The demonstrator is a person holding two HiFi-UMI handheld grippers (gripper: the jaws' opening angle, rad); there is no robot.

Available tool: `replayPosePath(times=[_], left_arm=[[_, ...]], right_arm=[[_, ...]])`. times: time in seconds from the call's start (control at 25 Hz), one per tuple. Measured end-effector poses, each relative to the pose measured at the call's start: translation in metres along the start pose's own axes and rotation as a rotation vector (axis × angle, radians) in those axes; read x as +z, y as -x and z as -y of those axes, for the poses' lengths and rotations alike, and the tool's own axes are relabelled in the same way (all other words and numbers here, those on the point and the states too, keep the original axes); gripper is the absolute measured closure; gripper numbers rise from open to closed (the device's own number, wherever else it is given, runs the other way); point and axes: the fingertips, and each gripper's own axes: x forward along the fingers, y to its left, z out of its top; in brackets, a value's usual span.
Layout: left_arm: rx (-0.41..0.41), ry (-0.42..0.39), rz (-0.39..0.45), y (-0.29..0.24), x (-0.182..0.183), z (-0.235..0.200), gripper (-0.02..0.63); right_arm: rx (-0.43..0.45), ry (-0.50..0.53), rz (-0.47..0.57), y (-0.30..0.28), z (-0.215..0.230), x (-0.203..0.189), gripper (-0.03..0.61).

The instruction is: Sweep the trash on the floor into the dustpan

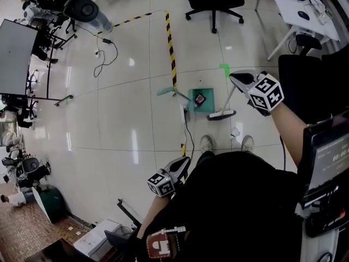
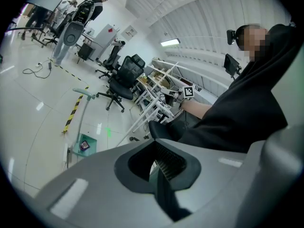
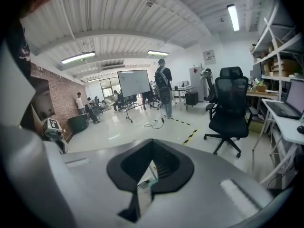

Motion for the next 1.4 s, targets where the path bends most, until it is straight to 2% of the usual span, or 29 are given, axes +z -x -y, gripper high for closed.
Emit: replayPosePath(times=[0.28, 0.44, 0.56, 0.72, 0.76, 0.84, 1.04, 1.2, 1.28, 1.36, 1.4], left_arm=[[-0.016, -0.016, -0.012, -0.017, 0.002, 0.001, 0.612], [-0.039, -0.084, -0.044, -0.038, 0.011, -0.011, 0.612], [-0.065, -0.185, -0.115, -0.078, 0.030, -0.013, 0.612], [-0.110, -0.347, -0.256, -0.143, 0.041, -0.004, 0.611], [-0.113, -0.394, -0.289, -0.158, 0.042, 0.000, 0.602], [-0.099, -0.483, -0.341, -0.187, 0.048, 0.006, 0.538], [-0.022, -0.691, -0.391, -0.258, 0.067, 0.016, 0.458], [0.016, -0.873, -0.431, -0.301, 0.064, 0.026, 0.453], [0.016, -0.914, -0.435, -0.314, 0.061, 0.034, 0.453], [0.000, -0.925, -0.435, -0.320, 0.058, 0.040, 0.503], [-0.010, -0.925, -0.435, -0.320, 0.056, 0.043, 0.506]], right_arm=[[0.041, -0.031, -0.009, 0.015, -0.010, -0.016, 0.578], [0.057, -0.037, -0.011, 0.021, -0.025, -0.025, 0.578], [0.063, -0.043, -0.010, 0.028, -0.027, -0.026, 0.578], [0.079, -0.046, -0.011, 0.035, -0.036, -0.029, 0.578], [0.086, -0.048, -0.011, 0.036, -0.039, -0.029, 0.578], [0.100, -0.050, -0.013, 0.038, -0.046, -0.031, 0.578], [0.136, -0.049, -0.016, 0.046, -0.061, -0.039, 0.578], [0.166, -0.050, -0.018, 0.050, -0.075, -0.045, 0.578], [0.184, -0.047, -0.018, 0.051, -0.081, -0.047, 0.578], [0.194, -0.038, -0.021, 0.053, -0.087, -0.049, 0.578], [0.196, -0.032, -0.022, 0.054, -0.088, -0.050, 0.578]])
